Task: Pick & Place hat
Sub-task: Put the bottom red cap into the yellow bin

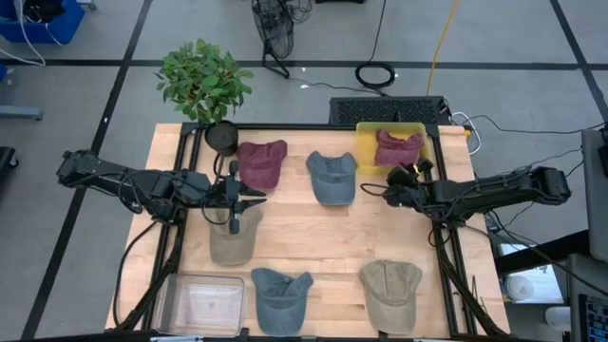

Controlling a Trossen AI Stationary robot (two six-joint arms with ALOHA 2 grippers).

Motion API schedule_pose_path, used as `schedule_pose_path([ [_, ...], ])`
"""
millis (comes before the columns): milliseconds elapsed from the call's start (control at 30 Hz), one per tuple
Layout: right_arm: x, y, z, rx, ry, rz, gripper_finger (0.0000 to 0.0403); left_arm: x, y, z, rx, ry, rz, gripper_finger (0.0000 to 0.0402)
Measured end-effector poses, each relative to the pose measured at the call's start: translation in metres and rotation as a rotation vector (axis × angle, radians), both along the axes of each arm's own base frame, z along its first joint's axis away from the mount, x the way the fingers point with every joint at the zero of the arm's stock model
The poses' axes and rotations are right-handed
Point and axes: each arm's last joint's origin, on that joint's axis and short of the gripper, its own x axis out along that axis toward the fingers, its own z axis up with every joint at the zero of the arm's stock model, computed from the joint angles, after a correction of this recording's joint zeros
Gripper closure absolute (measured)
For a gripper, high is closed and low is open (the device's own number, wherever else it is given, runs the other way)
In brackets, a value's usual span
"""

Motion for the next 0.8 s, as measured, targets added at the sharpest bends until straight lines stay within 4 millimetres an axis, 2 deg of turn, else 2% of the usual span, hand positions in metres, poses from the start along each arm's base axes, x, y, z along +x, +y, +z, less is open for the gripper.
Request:
schedule_pose_path([
  [333, 0.0, -0.001, -0.001, 0.025, -0.003, 0.001, 0.0269, 0.0, 0.0, 0.0, -0.003, 0.0, 0.001, 0.0346],
  [800, -0.006, -0.021, -0.001, 0.052, -0.019, -0.138, 0.0269, 0.0, 0.0, 0.0, 0.001, -0.002, 0.0, 0.0346],
])
